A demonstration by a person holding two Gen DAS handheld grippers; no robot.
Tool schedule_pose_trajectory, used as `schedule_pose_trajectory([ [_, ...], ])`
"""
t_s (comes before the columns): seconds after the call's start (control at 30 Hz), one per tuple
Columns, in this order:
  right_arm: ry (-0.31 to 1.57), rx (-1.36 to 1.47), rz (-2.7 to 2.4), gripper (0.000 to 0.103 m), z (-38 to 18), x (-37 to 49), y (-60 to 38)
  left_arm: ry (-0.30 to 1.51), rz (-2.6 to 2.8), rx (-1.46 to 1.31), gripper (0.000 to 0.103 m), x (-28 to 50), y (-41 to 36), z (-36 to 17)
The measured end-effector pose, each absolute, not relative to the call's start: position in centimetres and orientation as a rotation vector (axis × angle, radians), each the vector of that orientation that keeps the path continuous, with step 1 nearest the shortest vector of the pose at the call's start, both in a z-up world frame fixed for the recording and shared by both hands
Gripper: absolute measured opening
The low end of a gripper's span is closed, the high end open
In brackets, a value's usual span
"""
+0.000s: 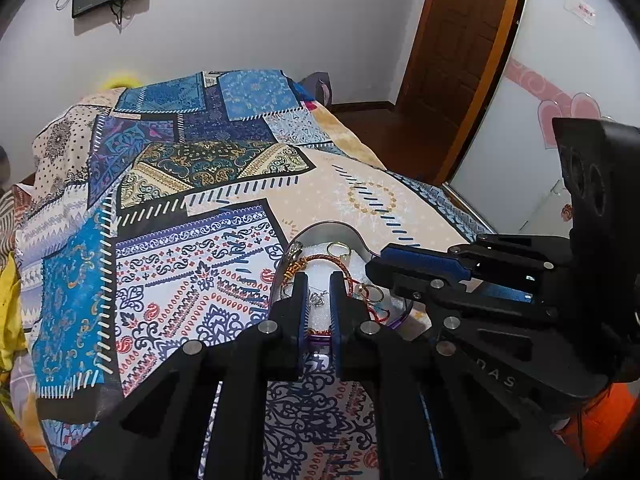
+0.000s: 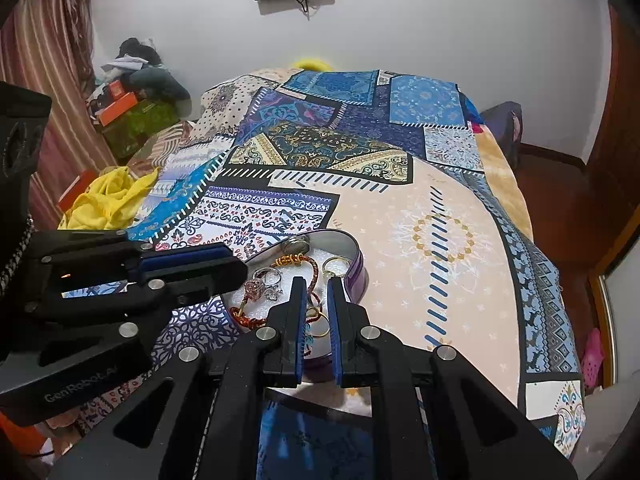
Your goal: Organize jewelry
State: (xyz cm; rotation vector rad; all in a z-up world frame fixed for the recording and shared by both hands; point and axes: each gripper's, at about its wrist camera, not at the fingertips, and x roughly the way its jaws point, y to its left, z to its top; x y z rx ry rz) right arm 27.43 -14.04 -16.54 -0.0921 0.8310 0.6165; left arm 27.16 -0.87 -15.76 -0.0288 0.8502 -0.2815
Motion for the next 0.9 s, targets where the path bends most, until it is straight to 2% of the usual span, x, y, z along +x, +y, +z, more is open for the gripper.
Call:
schedule_pose_trajectory([
  [0.07, 0.823, -0.091, 0.612, 0.016, -16.0, 27.1, -14.2, 0.844, -0.278, -0.034, 0.011, 26.8, -0.7, -15.2],
  [0.2, 0.798, -0.09, 0.606, 0.016, -14.7, 26.2, -14.6, 0.808, -0.266, -0.054, 0.026, 25.4, -0.1, -13.3],
  [0.43, 0.694, -0.059, 0.588, 0.016, -10.1, 23.4, -16.2, 0.7, -0.223, -0.042, 0.028, 21.7, 0.4, -8.5],
  [0.63, 0.513, 0.01, 0.56, 0.016, -4.1, 18.5, -18.7, 0.538, -0.194, -0.051, 0.035, 16.3, 0.7, -2.7],
  [0.7, 0.427, 0.027, 0.553, 0.016, -1.6, 15.9, -19.7, 0.469, -0.182, -0.049, 0.042, 14.0, 0.7, -0.8],
  [0.9, 0.223, 0.036, 0.521, 0.016, 2.5, 9.4, -20.9, 0.261, -0.141, -0.043, 0.055, 7.0, 0.5, 3.6],
])
